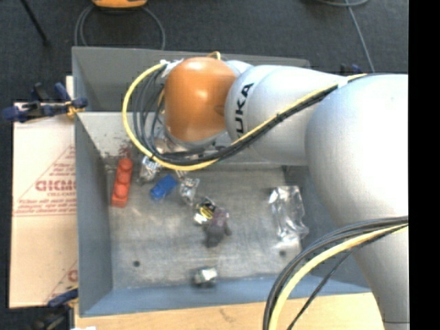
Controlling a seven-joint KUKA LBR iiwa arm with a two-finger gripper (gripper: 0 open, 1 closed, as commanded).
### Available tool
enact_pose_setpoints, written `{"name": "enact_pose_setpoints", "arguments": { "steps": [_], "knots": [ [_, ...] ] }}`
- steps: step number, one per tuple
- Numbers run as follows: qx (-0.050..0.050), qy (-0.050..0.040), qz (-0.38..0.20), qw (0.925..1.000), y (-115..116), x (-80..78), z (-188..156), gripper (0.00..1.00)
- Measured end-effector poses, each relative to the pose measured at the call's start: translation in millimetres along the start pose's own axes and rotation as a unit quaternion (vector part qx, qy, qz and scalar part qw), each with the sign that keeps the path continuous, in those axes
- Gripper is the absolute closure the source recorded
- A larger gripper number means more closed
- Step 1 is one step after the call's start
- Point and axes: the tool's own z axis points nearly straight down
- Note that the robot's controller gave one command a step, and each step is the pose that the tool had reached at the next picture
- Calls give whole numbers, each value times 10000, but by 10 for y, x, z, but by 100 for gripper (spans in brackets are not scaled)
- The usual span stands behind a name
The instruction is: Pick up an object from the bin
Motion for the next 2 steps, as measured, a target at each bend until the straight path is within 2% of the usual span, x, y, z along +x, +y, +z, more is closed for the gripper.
{"name": "enact_pose_setpoints", "arguments": {
  "steps": [1, 2],
  "knots": [
    [-19, -10, 20, 10000, 14, -13, 0, 100],
    [34, -32, -10, 10000, 31, 102, -1347, 100]
  ]
}}
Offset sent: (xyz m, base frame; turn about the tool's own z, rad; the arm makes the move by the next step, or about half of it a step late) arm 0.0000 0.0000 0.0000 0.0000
